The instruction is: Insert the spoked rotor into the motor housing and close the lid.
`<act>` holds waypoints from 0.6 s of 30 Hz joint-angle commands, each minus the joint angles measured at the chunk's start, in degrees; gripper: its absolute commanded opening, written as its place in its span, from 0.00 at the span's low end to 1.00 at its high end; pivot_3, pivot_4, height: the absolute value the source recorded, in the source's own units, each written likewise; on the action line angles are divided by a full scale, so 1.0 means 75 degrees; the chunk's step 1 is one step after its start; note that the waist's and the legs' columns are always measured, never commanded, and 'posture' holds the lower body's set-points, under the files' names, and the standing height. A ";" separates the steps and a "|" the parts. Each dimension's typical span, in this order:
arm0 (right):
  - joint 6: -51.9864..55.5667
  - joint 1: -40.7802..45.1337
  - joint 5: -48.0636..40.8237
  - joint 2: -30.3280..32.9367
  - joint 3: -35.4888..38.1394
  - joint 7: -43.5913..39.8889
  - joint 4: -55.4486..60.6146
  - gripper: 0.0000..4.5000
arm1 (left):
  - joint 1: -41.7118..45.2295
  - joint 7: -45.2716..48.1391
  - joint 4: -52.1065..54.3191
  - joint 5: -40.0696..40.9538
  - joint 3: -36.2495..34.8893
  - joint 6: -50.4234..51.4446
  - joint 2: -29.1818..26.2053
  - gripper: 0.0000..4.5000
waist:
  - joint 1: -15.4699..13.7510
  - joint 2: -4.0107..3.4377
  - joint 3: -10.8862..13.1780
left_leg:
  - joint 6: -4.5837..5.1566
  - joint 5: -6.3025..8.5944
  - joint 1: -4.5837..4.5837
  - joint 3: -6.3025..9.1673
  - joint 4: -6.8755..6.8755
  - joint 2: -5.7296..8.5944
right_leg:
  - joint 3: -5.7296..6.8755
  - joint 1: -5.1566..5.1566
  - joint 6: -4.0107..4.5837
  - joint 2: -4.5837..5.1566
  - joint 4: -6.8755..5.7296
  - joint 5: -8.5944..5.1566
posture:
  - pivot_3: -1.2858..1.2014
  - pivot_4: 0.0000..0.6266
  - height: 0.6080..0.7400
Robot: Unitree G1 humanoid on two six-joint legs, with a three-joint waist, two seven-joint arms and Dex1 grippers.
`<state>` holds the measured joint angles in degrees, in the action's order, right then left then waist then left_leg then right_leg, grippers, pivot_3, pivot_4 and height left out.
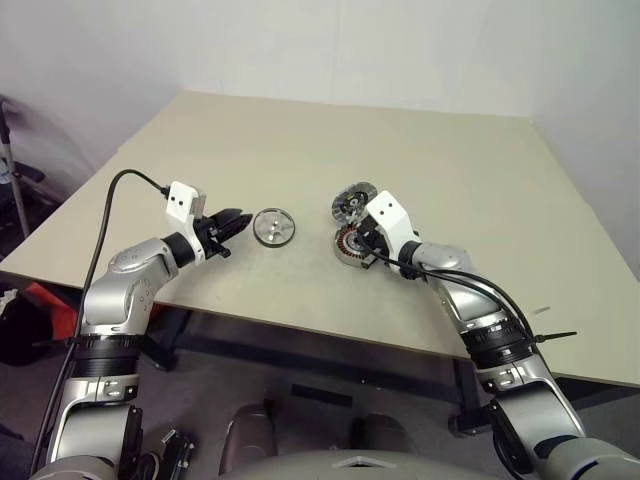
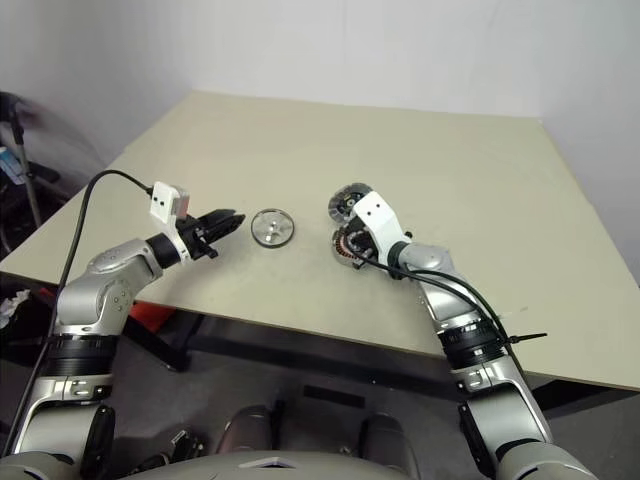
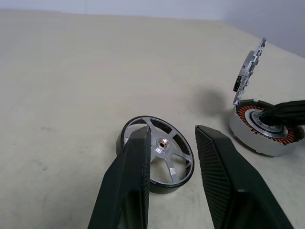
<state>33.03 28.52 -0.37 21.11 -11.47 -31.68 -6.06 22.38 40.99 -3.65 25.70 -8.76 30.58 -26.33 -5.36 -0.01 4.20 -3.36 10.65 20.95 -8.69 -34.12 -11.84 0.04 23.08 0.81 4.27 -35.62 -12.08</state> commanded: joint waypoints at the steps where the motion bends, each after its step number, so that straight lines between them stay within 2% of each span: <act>1: 0.0013 0.0379 -0.0089 0.0042 0.0234 -0.0009 0.0391 0.00 | 0.0124 0.0018 0.0242 0.0112 -0.0065 -0.0061 -0.0031 0.35 | 0.0001 0.0000 0.0000 | 0.0000 0.0000 0.0001 0.0000 0.0000 -0.0001 | 0.0001 0.0001 0.0000 0.0000 0.0000 0.0000 | 0.52 0.00 1.00; 13: -0.0074 0.0342 -0.0058 0.0094 0.0279 0.0030 0.0216 0.00 | 0.0018 -0.0080 0.0249 0.0168 -0.0130 0.0188 -0.0046 0.35 | 0.0002 0.0000 0.0000 | 0.0000 0.0000 0.0005 0.0000 0.0000 -0.0001 | 0.0001 0.0003 0.0000 0.0000 0.0001 0.0000 | 0.52 0.00 1.00; 18: -0.0109 0.0434 -0.0054 0.0284 0.0494 0.0109 0.0202 0.00 | 0.0149 -0.0669 -0.0316 0.0235 -0.0338 0.0607 0.0288 0.35 | -0.0010 0.0000 0.0000 | 0.0000 0.0000 0.0006 0.0000 -0.0001 0.0002 | 0.0000 0.0003 0.0000 0.0001 0.0001 0.0000 | 0.52 0.00 1.00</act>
<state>32.97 30.15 -0.48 22.35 -9.85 -31.33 -5.94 22.25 37.57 -5.56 26.73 -9.81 34.45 -24.48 -5.43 -0.01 4.20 -3.36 10.65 20.99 -8.69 -34.13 -11.82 0.04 23.11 0.81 4.28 -35.61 -12.08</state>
